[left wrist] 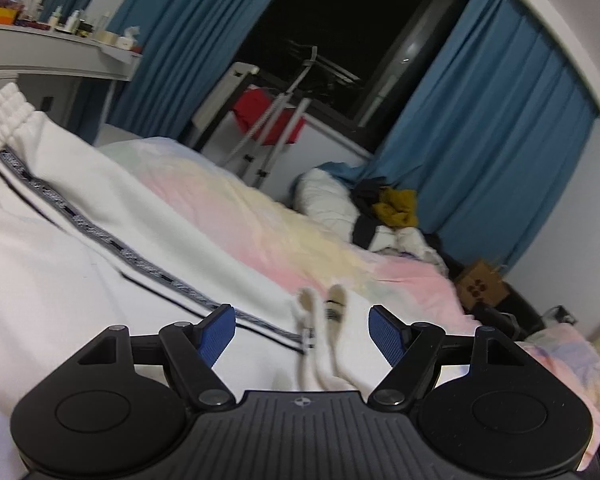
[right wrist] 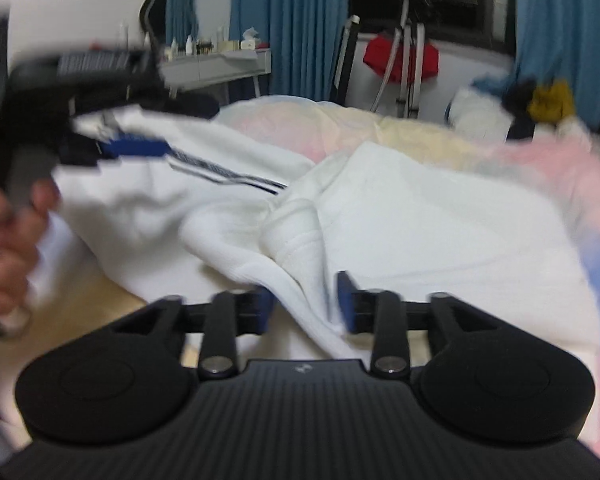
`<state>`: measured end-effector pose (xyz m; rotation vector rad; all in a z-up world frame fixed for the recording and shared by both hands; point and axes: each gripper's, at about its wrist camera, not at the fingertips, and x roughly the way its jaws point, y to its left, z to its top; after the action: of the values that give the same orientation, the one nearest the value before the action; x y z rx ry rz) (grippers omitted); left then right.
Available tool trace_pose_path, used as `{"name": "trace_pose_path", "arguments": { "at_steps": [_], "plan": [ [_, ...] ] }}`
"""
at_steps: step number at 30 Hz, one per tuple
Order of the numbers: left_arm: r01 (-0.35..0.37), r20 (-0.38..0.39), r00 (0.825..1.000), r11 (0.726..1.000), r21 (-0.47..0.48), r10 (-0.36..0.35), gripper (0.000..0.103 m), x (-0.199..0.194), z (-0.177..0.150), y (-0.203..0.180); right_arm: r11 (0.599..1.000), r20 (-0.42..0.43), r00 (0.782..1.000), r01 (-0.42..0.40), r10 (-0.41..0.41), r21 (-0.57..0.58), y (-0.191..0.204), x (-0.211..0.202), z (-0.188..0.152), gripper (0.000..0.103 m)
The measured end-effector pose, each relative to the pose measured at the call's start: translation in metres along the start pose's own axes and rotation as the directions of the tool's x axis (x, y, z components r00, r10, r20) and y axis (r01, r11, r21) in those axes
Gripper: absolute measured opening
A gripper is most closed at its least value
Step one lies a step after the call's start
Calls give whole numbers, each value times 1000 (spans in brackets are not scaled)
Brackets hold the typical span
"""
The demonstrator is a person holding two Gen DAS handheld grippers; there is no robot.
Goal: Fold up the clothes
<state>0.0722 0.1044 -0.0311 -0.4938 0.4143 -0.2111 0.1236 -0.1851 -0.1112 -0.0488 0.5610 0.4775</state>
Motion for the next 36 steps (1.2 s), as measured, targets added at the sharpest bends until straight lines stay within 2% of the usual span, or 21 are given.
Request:
{"name": "trace_pose_path", "arguments": {
  "at_steps": [1, 2, 4, 6, 7, 10, 13, 16, 17, 18, 21, 24, 25, 26, 27, 30, 32, 34, 36],
  "plan": [
    [23, -2, 1000, 1000, 1, -23, 76, -1, -1, -2, 999, 1, 1000, -23, 23, 49, -5, -7, 2, 57],
    [47, -6, 999, 999, 3, -47, 76, -2, -2, -4, 994, 11, 999, -38, 38, 99, -10, -15, 3, 59],
    [101, -19, 995, 995, 10, -101, 76, -4, -5, -9, 974, 50, 997, -64, 54, 215, -23, -32, 4, 60],
    [153, -43, 987, 988, 17, -153, 76, -5, -10, -16, 923, 96, 993, -94, 62, 374, -45, -49, 3, 60],
    [179, -58, 982, 984, 20, -178, 76, -5, -13, -21, 882, 107, 993, -95, 51, 462, -60, -54, 0, 62],
    [222, -122, 969, 974, 39, -216, 75, 0, -25, -31, 703, 103, 995, -73, -1, 707, -111, -63, -15, 66],
    [249, -195, 952, 967, 48, -235, 74, 10, -39, -38, 485, 68, 998, -54, -11, 873, -159, -58, -40, 66],
    [266, -244, 938, 963, 48, -247, 69, 22, -49, -42, 237, 100, 995, -101, 19, 966, -191, -52, -70, 65],
    [273, -258, 933, 961, 48, -252, 68, 26, -52, -43, 177, 123, 992, -127, 36, 976, -196, -48, -77, 65],
    [279, -272, 927, 959, 49, -256, 68, 30, -55, -44, 140, 137, 989, -142, 50, 980, -199, -43, -81, 65],
    [283, -302, 920, 956, 71, -250, 62, 41, -60, -48, 96, 170, 982, -178, 81, 979, -199, -29, -80, 65],
    [253, -329, 921, 963, 97, -208, 46, 57, -65, -55, 79, 213, 971, -223, 112, 972, -194, -20, -74, 65],
    [247, -329, 923, 964, 103, -201, 34, 59, -65, -58, 77, 221, 968, -231, 118, 970, -192, -17, -72, 65],
    [242, -319, 927, 964, 109, -197, 18, 60, -64, -60, 81, 222, 968, -232, 121, 969, -191, -15, -72, 65],
    [237, -306, 932, 965, 115, -193, 11, 62, -62, -63, 82, 221, 968, -232, 121, 969, -190, -15, -72, 65],
    [232, -257, 947, 965, 124, -194, 6, 65, -49, -78, 30, 233, 965, -238, 121, 971, -199, -15, -77, 65],
    [256, -214, 951, 959, 125, -226, 5, 64, -33, -97, 0, 254, 960, -256, 118, 967, -203, -16, -78, 65],
    [306, -173, 944, 941, 143, -280, 5, 63, -14, -127, -21, 284, 953, -283, 110, 959, -205, -18, -80, 65],
    [364, -138, 929, 916, 171, -343, 4, 61, 5, -162, -55, 319, 943, -315, 96, 948, -209, -21, -83, 65]
  ]
}}
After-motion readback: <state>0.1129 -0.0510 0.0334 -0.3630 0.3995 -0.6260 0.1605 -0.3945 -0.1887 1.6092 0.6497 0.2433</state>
